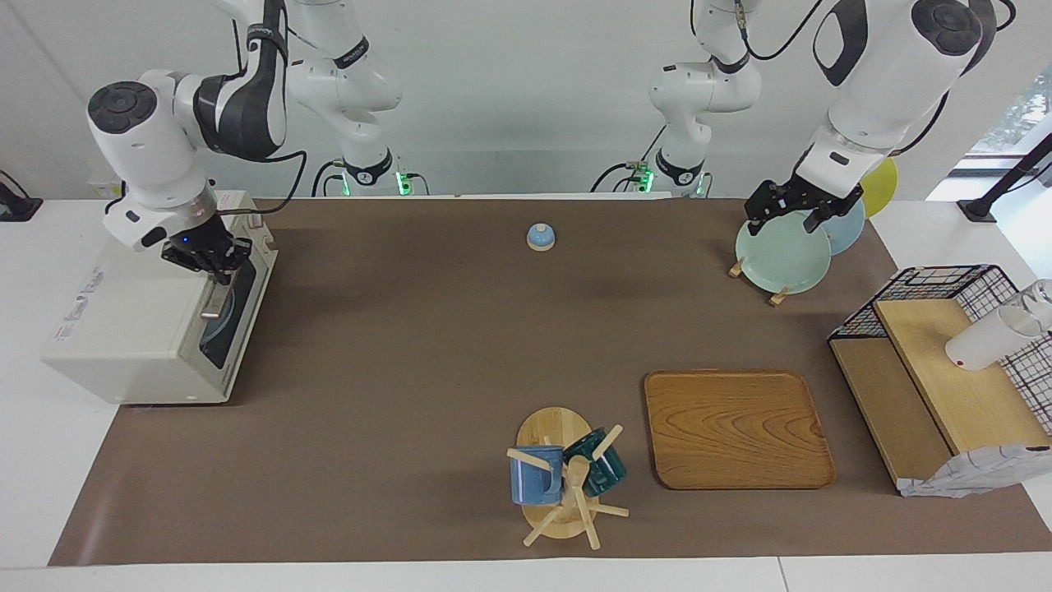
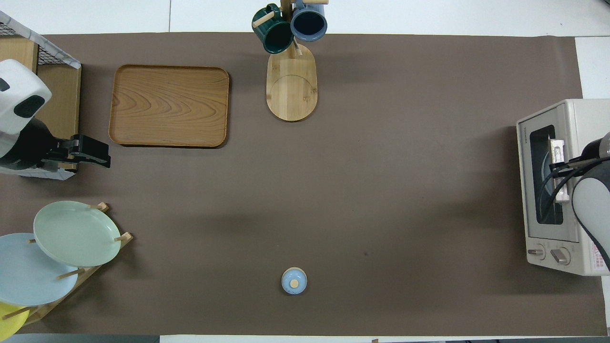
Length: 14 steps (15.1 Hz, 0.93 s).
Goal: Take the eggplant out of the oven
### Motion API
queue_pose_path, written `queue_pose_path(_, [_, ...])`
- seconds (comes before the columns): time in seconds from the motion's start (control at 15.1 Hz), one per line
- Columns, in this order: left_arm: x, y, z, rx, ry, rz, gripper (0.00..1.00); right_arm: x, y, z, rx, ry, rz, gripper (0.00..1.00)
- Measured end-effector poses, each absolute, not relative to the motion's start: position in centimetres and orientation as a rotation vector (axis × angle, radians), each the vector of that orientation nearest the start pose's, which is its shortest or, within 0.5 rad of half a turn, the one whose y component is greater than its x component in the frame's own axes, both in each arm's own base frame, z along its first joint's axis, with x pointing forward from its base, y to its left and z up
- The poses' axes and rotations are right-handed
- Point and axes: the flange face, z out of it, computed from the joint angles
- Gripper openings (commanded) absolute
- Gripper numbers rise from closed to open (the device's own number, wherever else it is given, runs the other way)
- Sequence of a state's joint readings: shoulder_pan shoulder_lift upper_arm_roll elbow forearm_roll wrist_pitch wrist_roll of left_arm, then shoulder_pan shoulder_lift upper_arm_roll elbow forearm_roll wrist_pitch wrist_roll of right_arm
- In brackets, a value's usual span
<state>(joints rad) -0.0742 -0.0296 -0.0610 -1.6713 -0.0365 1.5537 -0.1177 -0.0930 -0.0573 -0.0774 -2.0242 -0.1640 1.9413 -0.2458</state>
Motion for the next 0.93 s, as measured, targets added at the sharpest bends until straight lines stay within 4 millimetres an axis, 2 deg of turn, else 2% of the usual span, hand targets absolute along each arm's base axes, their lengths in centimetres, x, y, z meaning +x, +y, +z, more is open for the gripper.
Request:
queue_pose_path(0.27, [53.5,-7.7,59.2,-3.161,0.026,0.145,1.0,52.4,-9.5,46.7,-3.271,-0.25,0.058,0.0])
queue_pose_path(0.4, [53.5,-7.7,59.2,-3.161,0.026,0.145,1.0,52.1,-7.6,46.1,-3.251,-0.29,0.022,0.0])
queue_pose_path(0.53, [53.5,-7.7,59.2,-3.161,0.026,0.145,1.0,52.0,-4.4,44.3,-3.227,-0.313,-0.005,0.0])
queue_pose_path(0.66, [53.5,-7.7,59.2,-3.161,0.026,0.145,1.0,52.2,-1.4,41.7,-3.221,-0.318,-0.005,0.0])
queue_pose_path(0.8, [53.5,-7.7,59.2,-3.161,0.026,0.145,1.0,52.5,0.3,38.9,-3.211,-0.315,0.004,0.0])
queue_pose_path(0.93, [53.5,-7.7,59.2,-3.161,0.026,0.145,1.0,52.9,0.9,36.9,-3.2,-0.325,-0.022,0.0])
